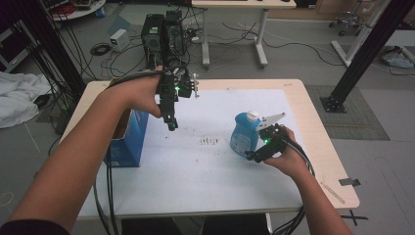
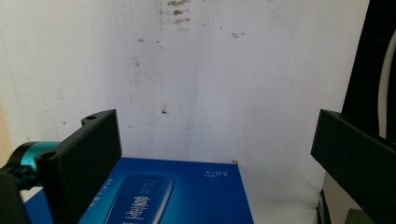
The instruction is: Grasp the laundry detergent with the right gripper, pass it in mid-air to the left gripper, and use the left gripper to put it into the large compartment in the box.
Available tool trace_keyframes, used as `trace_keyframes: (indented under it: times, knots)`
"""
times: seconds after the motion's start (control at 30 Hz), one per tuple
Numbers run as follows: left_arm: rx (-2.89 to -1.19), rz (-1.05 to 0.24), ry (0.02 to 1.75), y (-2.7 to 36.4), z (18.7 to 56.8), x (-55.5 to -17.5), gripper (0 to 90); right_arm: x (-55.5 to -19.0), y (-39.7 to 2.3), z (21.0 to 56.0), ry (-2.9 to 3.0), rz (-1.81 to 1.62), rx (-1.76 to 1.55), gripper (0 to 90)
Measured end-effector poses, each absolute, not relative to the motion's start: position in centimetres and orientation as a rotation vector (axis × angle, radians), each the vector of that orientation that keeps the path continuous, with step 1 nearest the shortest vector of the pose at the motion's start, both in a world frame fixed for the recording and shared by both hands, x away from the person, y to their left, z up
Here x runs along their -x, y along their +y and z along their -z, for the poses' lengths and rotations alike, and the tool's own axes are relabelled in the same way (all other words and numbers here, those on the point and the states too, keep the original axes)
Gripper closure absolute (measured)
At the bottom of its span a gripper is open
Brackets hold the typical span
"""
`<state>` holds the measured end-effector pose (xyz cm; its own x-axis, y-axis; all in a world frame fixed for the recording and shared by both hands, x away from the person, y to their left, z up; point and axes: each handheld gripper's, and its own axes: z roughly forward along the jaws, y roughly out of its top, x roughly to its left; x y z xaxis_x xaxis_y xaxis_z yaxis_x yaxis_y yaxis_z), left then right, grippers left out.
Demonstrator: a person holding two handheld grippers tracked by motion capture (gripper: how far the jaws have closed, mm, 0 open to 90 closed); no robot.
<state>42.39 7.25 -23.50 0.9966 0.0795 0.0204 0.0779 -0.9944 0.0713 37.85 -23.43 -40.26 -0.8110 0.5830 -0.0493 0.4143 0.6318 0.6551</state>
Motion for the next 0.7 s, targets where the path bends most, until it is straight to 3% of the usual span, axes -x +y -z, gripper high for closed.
trace_keyframes:
  times: [0.7]
  knots:
    - [-3.059, -0.050, 0.121, 7.4, 23.5, -42.3, 1.7, -37.3, -22.8, 42.1, 2.384, -1.177, -0.848, 5.1]
